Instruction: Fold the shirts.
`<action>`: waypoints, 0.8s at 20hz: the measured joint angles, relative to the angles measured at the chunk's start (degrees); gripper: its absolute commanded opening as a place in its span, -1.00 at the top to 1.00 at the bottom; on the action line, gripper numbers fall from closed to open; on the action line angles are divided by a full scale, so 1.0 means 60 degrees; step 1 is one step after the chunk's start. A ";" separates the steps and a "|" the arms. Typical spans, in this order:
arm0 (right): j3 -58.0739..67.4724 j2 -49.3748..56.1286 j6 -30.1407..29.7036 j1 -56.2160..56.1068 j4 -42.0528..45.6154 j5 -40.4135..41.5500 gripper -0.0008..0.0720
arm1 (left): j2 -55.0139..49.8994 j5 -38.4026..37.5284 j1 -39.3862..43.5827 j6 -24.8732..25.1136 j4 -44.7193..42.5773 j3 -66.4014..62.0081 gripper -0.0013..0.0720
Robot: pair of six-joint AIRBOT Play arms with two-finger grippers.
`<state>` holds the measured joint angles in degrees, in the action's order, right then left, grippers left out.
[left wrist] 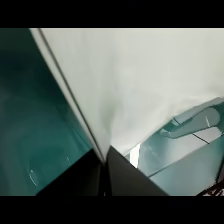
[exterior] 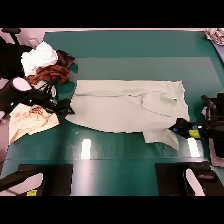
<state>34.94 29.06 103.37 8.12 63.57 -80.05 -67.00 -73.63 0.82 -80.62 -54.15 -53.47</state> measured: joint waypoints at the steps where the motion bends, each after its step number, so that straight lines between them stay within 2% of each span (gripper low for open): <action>1: 0.0353 0.0000 -0.0018 0.0007 0.0197 -0.0280 0.90 | 0.0510 0.0025 0.0007 -0.0273 -0.0058 0.0255 0.89; 5: 0.1479 -0.0007 -0.0342 0.0532 0.0634 -0.0943 0.90 | 0.2415 0.0415 0.0007 -0.1592 -0.0572 0.0769 0.89; 8: 0.2004 0.0342 -0.0670 0.1133 0.0732 -0.0976 0.90 | 0.2980 0.1297 0.0007 -0.2371 -0.0889 0.0874 0.89; 12: 0.2637 0.1781 -0.1220 0.1144 0.0346 -0.0029 0.90 | 0.2696 0.2728 0.0011 -0.2787 -0.0783 0.0896 0.89; 16: 0.3599 0.3836 -0.1701 0.0685 0.0025 0.0973 0.90 | 0.1803 0.3683 0.0011 -0.2841 -0.0525 0.0710 0.89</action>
<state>56.53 52.07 93.17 12.23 63.72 -74.22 -56.18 -51.53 0.89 -97.67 -57.30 -49.21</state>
